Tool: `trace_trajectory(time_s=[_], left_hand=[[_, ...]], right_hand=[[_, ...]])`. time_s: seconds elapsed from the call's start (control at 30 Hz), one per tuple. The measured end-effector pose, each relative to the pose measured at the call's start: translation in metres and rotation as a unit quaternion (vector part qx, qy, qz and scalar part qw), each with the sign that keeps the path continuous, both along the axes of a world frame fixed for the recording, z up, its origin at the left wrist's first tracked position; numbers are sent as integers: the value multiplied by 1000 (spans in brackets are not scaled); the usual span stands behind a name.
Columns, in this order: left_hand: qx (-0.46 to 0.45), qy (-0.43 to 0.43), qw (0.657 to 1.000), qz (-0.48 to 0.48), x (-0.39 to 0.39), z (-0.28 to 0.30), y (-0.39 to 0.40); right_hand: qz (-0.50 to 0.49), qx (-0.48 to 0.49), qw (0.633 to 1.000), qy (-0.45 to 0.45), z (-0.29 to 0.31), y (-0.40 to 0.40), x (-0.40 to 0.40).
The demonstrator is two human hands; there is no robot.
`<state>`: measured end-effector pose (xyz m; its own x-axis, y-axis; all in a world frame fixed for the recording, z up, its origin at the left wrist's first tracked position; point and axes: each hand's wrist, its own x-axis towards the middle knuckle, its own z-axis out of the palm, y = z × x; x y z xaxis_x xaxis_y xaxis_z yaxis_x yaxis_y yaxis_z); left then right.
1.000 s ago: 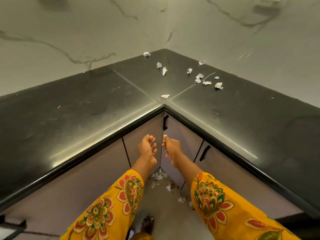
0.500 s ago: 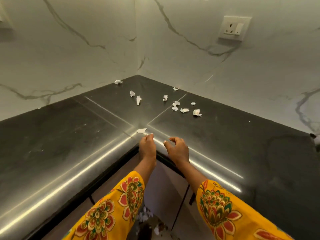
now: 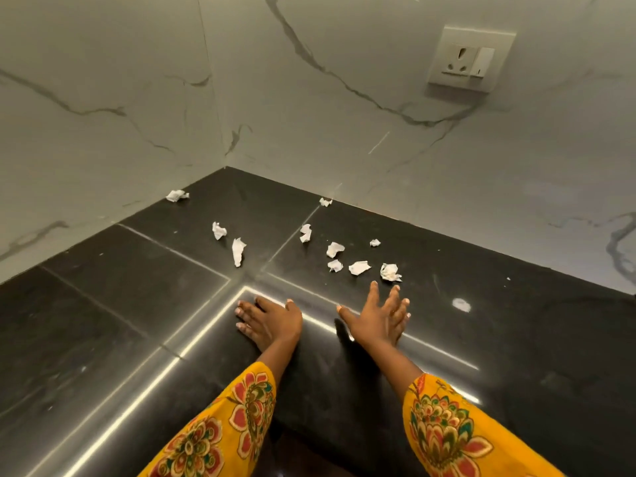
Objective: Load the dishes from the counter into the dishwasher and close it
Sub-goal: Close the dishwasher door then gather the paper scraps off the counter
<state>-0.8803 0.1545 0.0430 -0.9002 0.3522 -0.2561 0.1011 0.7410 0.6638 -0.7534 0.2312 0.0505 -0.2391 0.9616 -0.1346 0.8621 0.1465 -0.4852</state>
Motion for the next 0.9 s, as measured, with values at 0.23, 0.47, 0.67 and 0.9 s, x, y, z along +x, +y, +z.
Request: trace_trajectory(time_s=[0.23,0.47,0.67,0.9], left_hand=[[-26,69,994,-84,-17,-8,36],[4,72,983,-167,-26,-4,71],[-4,76,976,-202,-31,-6,105],[50,69,974,-210,-64,-5,159]], right_hand=[[-9,-15,1000,-18,-3,41,-6],[29,-33,999,-32,0,77,-11],[80,-45,995,-33,-3,105,-21],[131,-29,989,-57,-7,143,-43]])
